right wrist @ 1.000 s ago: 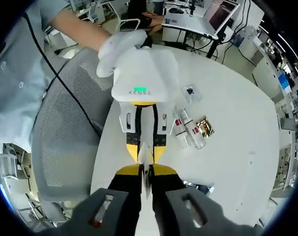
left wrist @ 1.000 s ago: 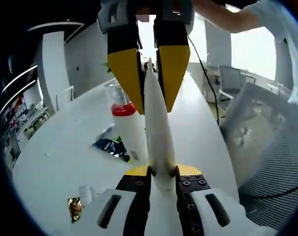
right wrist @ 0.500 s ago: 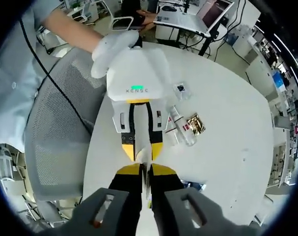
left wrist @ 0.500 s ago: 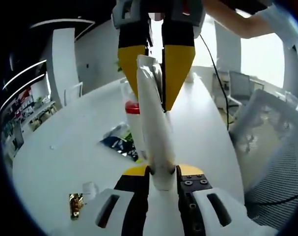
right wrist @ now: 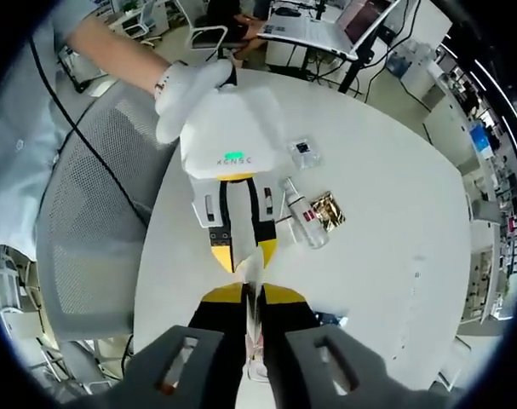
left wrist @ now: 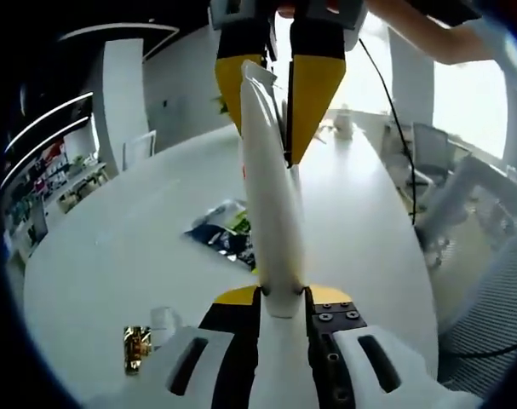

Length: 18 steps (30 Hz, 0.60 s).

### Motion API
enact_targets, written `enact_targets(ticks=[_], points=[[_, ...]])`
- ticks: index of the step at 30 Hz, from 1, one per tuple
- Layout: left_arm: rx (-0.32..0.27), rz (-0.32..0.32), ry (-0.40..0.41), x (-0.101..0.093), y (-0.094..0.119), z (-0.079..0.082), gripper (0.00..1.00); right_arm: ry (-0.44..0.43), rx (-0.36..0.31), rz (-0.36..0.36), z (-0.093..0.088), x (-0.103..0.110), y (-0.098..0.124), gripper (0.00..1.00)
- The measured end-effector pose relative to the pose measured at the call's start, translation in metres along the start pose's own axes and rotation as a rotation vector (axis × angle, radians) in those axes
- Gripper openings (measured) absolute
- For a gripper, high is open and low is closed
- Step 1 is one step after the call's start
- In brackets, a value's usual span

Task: Arrange the skincare products in the storage area until every visible bottle or jar stands upright without overlapping.

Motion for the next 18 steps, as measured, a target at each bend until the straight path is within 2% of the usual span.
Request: enact_targets(ticks=[4, 18], points=[[0.021, 0.009, -0.014, 0.003, -0.005, -0.001, 0.17, -0.011, -0.001, 0.005, -0.002, -0.004, 0.000, 0.05], [0.009, 0.000, -0.021, 0.015, -0.010, 0.004, 0.17, -0.060, 0.015, 0.037, -0.009, -0.016, 0.001, 0.05]])
Point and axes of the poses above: the point that each gripper's makers call its tool centre point, and the gripper's own axes: y roughly backward along the fingers, x roughly to its left, z roughly out of its top, the point moved 2 cm from there along y, roughly backward along the fingers, and after that the axes turned 11 degrees about x, right-handed, at the moved point
